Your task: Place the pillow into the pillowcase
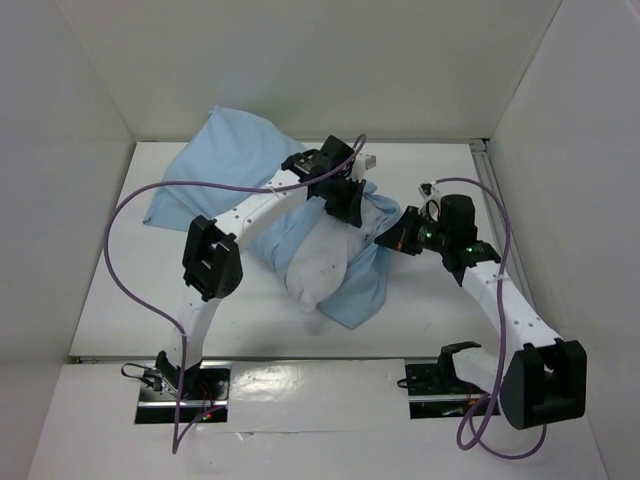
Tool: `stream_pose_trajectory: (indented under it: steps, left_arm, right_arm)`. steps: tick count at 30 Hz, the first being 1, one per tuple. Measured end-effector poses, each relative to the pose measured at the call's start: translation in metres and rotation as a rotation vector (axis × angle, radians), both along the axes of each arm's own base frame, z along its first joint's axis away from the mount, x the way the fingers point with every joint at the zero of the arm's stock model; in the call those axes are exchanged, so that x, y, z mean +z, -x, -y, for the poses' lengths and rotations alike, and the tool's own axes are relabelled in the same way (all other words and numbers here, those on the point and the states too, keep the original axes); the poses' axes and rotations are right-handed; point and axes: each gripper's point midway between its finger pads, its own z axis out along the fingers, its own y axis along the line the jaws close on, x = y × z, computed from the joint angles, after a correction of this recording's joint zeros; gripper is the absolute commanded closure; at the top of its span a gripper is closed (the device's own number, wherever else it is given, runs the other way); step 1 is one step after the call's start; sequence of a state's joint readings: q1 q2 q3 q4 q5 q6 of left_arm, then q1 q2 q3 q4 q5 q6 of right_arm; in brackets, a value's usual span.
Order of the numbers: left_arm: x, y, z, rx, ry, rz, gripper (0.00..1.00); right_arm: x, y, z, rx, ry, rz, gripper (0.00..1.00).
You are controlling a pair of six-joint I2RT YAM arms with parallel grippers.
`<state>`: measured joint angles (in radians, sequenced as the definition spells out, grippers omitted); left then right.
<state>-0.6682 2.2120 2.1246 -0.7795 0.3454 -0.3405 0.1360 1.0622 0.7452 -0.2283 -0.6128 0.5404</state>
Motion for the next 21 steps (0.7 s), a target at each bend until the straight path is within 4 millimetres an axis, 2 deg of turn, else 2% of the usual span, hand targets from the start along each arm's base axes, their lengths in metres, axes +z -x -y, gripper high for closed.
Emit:
stream_pose_trajectory:
  steps: [1, 2, 3, 5, 6, 9, 16, 19, 21]
  left_arm:
    - [0.006, 0.002, 0.000, -0.004, 0.008, -0.006, 1.00]
    - [0.012, 0.005, 0.000, -0.011, 0.019, -0.014, 0.95]
    - [0.020, 0.008, 0.002, -0.025, 0.037, -0.023, 0.83]
    - [0.030, 0.013, 0.003, -0.053, 0.068, -0.039, 0.72]
    - [0.033, 0.016, 0.003, -0.062, 0.082, -0.055, 0.60]
    - [0.043, 0.025, -0.002, -0.081, 0.100, -0.085, 0.44]
    - [0.069, 0.042, -0.028, -0.066, 0.074, -0.073, 0.42]
    - [0.068, 0.055, -0.045, -0.044, 0.031, -0.072, 0.44]
    - [0.055, 0.060, -0.053, -0.032, -0.001, -0.089, 0.48]
  right_arm:
    - [-0.004, -0.002, -0.001, 0.002, -0.004, -0.009, 1.00]
    - [-0.008, -0.005, -0.001, 0.002, -0.005, -0.014, 1.00]
    - [-0.012, -0.007, -0.002, 0.004, -0.006, -0.020, 1.00]
    - [-0.017, -0.010, -0.003, 0.006, -0.006, -0.030, 1.00]
    - [-0.019, -0.011, -0.003, 0.007, -0.005, -0.033, 1.00]
    - [-0.018, -0.012, -0.003, 0.009, -0.004, -0.022, 1.00]
    - [-0.008, -0.016, -0.002, 0.009, 0.008, 0.010, 1.00]
    - [0.002, -0.017, -0.002, 0.016, 0.015, 0.032, 1.00]
    - [0.014, -0.016, -0.002, 0.024, 0.020, 0.055, 1.00]
